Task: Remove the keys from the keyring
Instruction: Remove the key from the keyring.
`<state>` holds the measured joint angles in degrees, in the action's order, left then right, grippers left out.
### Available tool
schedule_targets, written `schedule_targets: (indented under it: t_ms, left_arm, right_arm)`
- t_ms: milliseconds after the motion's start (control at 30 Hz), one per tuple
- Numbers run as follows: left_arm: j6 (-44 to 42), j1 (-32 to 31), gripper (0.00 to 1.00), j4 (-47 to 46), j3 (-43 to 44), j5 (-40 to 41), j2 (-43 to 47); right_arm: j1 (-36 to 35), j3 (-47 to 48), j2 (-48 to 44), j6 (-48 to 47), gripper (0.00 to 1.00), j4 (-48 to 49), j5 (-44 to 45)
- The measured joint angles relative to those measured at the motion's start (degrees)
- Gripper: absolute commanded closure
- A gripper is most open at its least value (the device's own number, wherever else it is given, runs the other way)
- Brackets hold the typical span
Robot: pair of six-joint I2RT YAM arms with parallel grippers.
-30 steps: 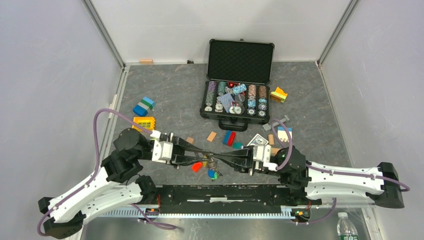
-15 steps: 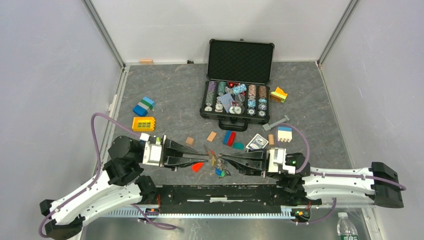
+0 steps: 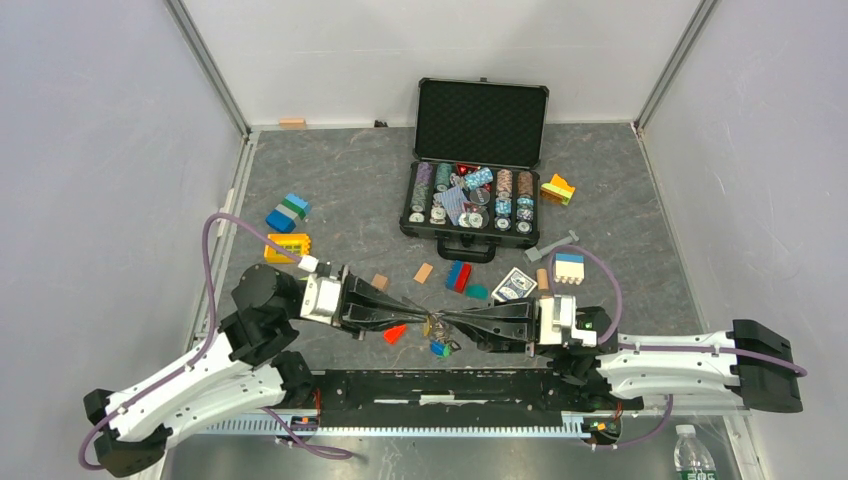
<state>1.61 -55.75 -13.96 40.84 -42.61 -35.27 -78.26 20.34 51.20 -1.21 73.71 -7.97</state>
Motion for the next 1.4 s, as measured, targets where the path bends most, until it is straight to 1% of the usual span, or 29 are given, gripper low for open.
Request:
schedule_targets:
  t_ms: [300,600,767,833,867,1000,1100,1200,1400]
  left_arm:
    - [0.13,0.00,0.90,-0.92,0.00,-1.57,-1.97]
    - [0.13,0.00,0.91,-1.18,0.02,-4.11,-3.87]
    - [0.13,0.00,0.87,-1.18,0.02,-4.57,-3.96]
    - [0.13,-0.02,0.83,-1.16,0.02,-4.55,-3.67]
    - [0.13,-0.02,0.83,-1.16,0.02,-4.50,-3.39]
    - [0.04,0.00,0.82,-0.63,0.02,-3.13,-1.51]
    - [-0.44,0.00,0.83,0.70,0.02,-0.61,0.87]
    - [-1.29,0.00,0.86,1.46,0.02,1.38,2.71]
    - [-2.29,0.00,0.89,2.54,0.00,3.32,2.19]
  right_arm:
    - [0.00,0.28,0.15,0.17,1.00,-0.68,-0.92]
    - [0.07,2.86,1.16,0.35,1.00,-2.45,-3.15]
    - [0.15,3.32,1.27,0.35,1.00,-3.13,-3.63]
    - [0.15,3.32,1.25,0.35,1.00,-3.13,-3.52]
    - [0.15,3.32,1.20,0.35,1.00,-3.15,-3.43]
    - [0.15,3.32,0.59,0.37,1.00,-3.96,-2.45]
    - [0.15,3.30,0.07,0.46,1.00,-5.16,-2.19]
    - [0.15,3.30,-0.04,0.55,1.00,-6.40,-2.49]
    - [0.15,3.30,-0.04,0.55,1.00,-8.02,-3.85]
